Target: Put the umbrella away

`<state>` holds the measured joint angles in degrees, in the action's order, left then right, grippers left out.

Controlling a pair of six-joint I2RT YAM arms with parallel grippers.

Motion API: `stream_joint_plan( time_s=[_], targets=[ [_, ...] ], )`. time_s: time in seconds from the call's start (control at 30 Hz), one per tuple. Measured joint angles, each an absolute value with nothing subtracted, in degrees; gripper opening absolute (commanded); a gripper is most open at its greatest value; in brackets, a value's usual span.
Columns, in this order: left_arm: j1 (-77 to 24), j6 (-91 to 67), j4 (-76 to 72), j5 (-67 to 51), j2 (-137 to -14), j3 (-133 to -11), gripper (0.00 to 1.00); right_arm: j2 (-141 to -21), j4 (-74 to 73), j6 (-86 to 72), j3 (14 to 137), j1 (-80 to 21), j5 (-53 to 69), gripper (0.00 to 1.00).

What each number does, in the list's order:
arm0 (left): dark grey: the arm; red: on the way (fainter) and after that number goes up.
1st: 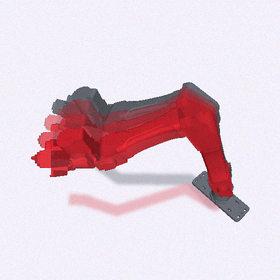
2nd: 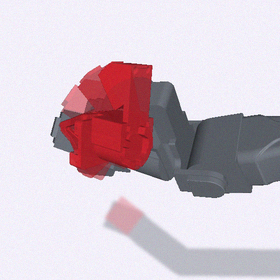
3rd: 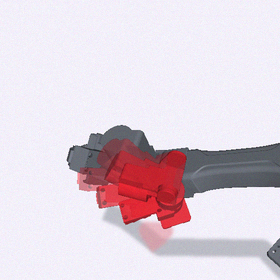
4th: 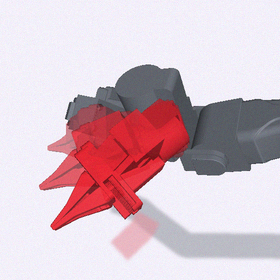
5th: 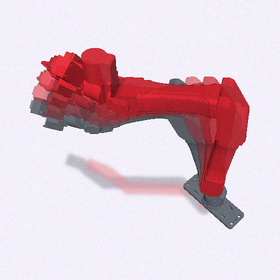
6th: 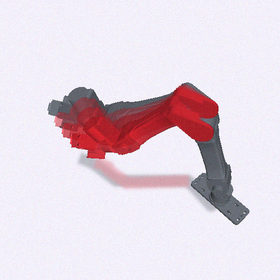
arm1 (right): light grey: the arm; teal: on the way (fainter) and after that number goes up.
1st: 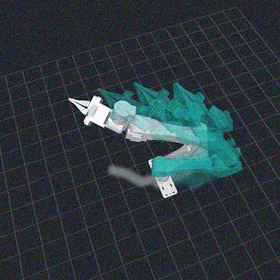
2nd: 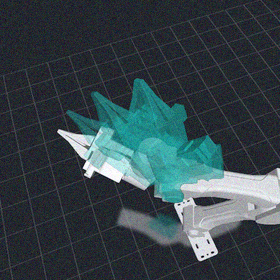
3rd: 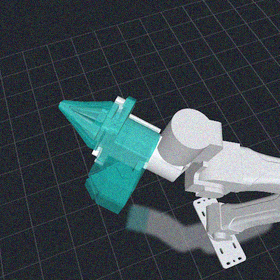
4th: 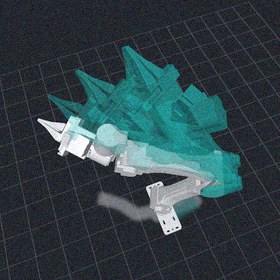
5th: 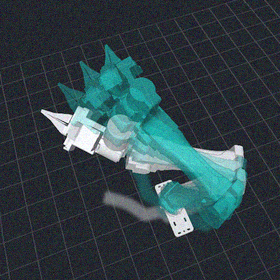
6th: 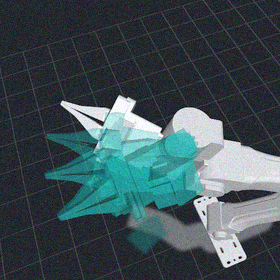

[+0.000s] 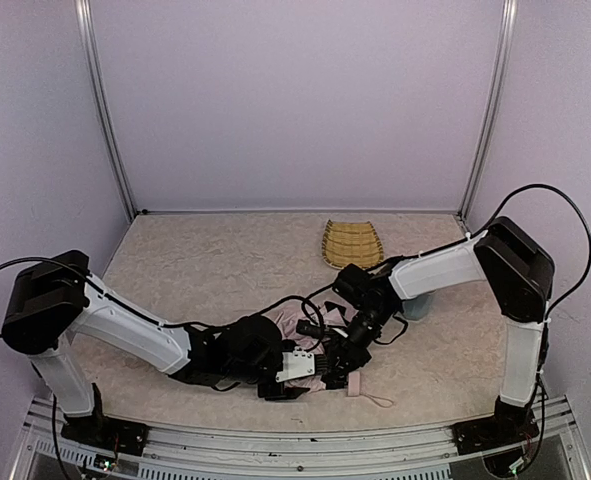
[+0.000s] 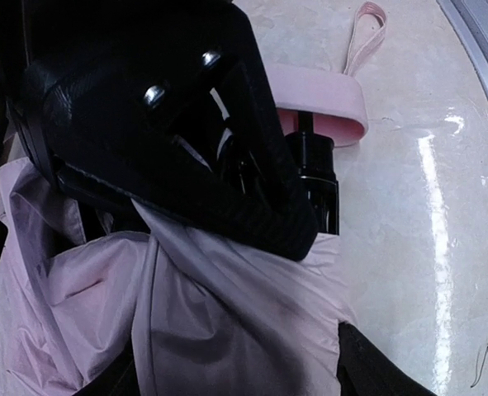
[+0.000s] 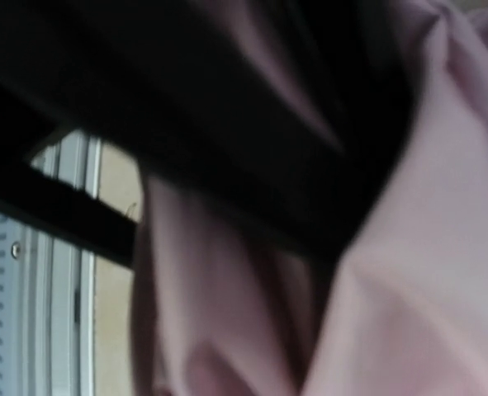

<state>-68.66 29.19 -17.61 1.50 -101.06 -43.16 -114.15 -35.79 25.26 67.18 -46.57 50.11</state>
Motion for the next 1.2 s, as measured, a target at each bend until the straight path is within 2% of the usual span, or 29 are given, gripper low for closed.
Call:
stream_joint_plan(
  time_s=[0.13, 0.23, 0.33, 0.43, 0.7, 0.97, 1.2],
  targets=[
    [-67.37, 26.41, -12.19, -1.04, -103.24, -47.24, 0.63, -112.40, -33.69, 22.87, 65.17, -46.37, 49.78, 0.26],
    [-65.58, 24.10, -7.94, -3.81, -105.60, -51.29, 0.62, -108.84, -30.92, 20.12, 62.17, -46.09, 47.83, 0.37],
    [-63.55, 21.74, -4.03, -7.01, -106.98, -54.43, 0.62, -104.33, -27.59, 16.60, 59.07, -45.93, 45.32, 0.44],
    [-61.28, 19.35, -0.62, -11.66, -107.68, -56.18, 0.56, -98.30, -24.27, 12.84, 55.61, -45.91, 42.22, 0.47],
    [-56.71, 14.11, 4.82, -21.69, -111.35, -61.41, 0.55, -82.74, -19.79, 8.14, 49.34, -46.24, 30.89, 0.49],
    [-50.81, 11.35, 8.58, -31.20, -114.89, -66.15, 0.48, -70.85, -6.63, 20.25, 41.65, -57.54, 16.16, 0.59],
    [-48.45, 10.94, 11.11, -38.24, -117.01, -68.27, 0.46, -79.05, 1.78, 37.21, 38.85, -61.84, 4.69, 0.67]
  ],
)
